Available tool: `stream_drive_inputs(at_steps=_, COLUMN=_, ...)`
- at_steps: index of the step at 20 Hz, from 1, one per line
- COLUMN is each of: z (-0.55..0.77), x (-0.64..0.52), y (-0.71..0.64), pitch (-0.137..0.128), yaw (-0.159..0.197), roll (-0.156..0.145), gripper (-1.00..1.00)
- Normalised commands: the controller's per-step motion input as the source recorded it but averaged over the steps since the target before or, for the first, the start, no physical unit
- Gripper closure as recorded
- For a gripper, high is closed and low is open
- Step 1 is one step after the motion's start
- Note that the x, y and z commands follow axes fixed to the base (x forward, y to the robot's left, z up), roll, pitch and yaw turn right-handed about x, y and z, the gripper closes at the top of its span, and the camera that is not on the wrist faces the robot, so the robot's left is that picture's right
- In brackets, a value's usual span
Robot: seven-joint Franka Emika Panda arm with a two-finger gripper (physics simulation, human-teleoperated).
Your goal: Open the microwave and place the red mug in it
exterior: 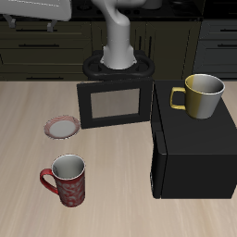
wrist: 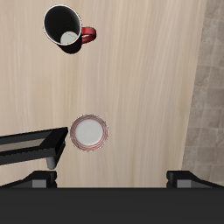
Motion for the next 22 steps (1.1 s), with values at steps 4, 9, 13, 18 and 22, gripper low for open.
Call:
stream_drive_inputs(at_steps=4, z=0.06, x=0.27, y=-0.08, pitch=0.024, yaw=0.011, roll=-0.025, gripper=-1.0)
stream_drive_inputs(at_steps=9, z=0.17, x=0.23, y=0.02, pitch=0.005, yaw=-0.013, roll=-0.016, gripper=-1.0)
stream_drive_inputs(at_steps=13, z=0.22, x=0.11, y=0.16, pitch=-0.017, yaw=0.008, roll=0.004, gripper=-1.0)
stream_drive_inputs(at_steps=18, z=0.23, x=0.15, y=0.05, pitch=-0.017, yaw=-0.012, roll=-0.008, gripper=-1.0)
stream_drive_inputs(at_steps=22, z=0.1, x=0.18, y=-0.08, pitch=0.029, yaw=-0.034, roll=-0.012, gripper=-1.0)
